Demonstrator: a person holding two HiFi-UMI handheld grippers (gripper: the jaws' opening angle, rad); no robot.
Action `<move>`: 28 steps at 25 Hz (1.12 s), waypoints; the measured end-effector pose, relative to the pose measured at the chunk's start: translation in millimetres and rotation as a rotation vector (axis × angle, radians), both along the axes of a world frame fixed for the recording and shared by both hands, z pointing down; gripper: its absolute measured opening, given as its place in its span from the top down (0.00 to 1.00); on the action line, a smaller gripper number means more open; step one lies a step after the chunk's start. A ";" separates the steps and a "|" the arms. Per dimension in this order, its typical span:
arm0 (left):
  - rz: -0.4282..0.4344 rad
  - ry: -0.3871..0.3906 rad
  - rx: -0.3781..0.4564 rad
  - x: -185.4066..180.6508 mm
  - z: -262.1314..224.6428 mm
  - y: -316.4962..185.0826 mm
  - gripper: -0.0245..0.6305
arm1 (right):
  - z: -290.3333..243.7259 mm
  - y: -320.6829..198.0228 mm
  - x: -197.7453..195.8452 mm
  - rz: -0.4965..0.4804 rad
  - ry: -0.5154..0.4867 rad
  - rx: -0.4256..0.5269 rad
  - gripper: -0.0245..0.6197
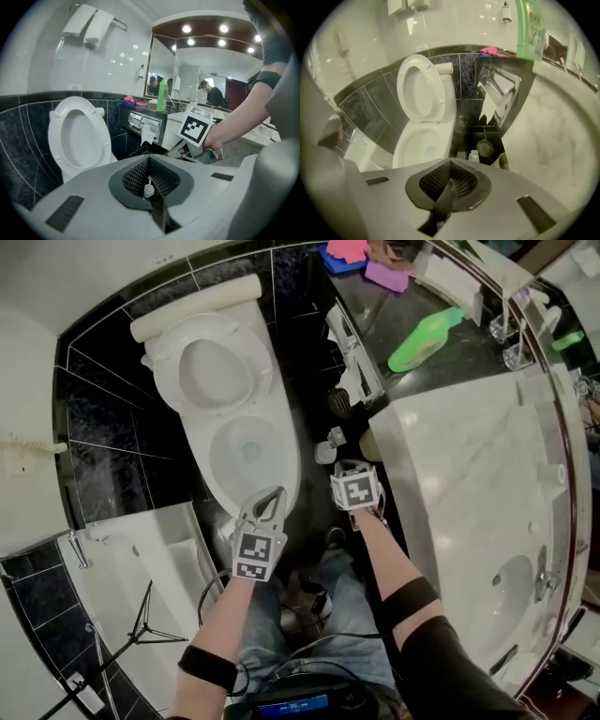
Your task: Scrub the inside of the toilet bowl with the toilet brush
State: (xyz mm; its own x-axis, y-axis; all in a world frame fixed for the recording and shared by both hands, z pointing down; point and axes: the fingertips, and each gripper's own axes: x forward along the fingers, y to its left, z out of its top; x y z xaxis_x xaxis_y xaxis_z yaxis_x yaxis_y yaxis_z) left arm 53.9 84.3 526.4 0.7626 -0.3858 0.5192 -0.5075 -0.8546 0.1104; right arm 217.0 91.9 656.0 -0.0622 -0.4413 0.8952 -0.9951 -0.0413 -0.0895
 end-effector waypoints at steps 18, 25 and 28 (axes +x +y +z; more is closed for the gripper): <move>-0.313 -0.002 0.141 -171.5 -198.1 -2.8 0.97 | -274.7 11.1 -114.2 -0.175 -0.185 0.360 0.95; -0.397 0.022 0.174 -198.8 -236.3 9.5 0.97 | -335.7 21.6 -131.7 -0.245 -0.208 0.461 0.96; -0.416 0.025 0.190 -206.6 -248.5 11.1 0.97 | -356.3 22.4 -136.9 -0.276 -0.210 0.500 0.96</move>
